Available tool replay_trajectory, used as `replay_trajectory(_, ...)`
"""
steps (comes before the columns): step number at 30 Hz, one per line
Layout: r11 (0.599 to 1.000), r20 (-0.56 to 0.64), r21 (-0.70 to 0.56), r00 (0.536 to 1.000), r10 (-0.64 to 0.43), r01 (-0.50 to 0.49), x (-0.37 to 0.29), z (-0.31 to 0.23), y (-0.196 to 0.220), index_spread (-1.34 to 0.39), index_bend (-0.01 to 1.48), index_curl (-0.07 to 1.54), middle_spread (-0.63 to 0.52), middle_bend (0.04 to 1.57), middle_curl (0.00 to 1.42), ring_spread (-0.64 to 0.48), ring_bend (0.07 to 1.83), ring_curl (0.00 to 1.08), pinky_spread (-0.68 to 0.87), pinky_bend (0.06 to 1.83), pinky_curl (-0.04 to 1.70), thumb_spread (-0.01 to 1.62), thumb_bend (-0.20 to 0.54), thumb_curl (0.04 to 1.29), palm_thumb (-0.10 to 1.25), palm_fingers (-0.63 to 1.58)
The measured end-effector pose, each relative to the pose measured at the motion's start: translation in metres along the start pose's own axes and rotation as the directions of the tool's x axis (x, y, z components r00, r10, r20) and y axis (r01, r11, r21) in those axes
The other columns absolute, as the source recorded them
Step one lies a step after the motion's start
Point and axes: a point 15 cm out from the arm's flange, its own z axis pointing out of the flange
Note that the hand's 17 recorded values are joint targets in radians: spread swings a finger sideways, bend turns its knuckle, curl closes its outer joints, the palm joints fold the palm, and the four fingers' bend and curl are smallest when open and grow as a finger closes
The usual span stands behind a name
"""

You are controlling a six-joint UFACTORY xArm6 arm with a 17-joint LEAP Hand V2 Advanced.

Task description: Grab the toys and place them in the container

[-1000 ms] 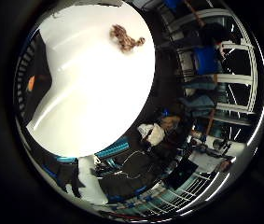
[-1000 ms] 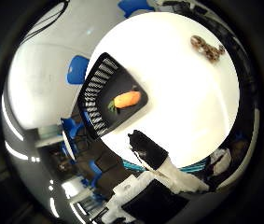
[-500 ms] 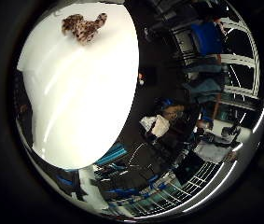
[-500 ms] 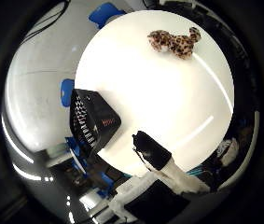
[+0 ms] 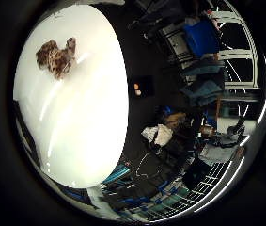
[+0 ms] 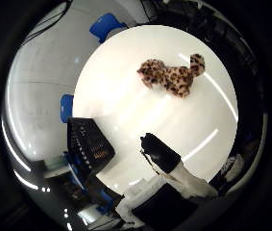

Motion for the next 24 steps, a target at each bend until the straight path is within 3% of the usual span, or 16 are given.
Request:
replay_trajectory(15,0.998,-0.002,0.05,1.0,-0.026,0.026,-0.031,0.097,-0.041,-0.14,0.15,0.25,0.24,0.31,0.34,0.23,0.56,0.23,0.45,0.65,0.25,1.14,-0.021,0.32,0.56,0.14)
replay_trajectory(24,0.997,0.001,0.058,0.999,-0.048,0.048,-0.047,0.1,-0.045,-0.13,0.15,0.26,0.18,0.38,0.34,0.16,0.71,0.24,0.43,0.62,0.22,1.14,-0.02,0.32,0.55,0.33)
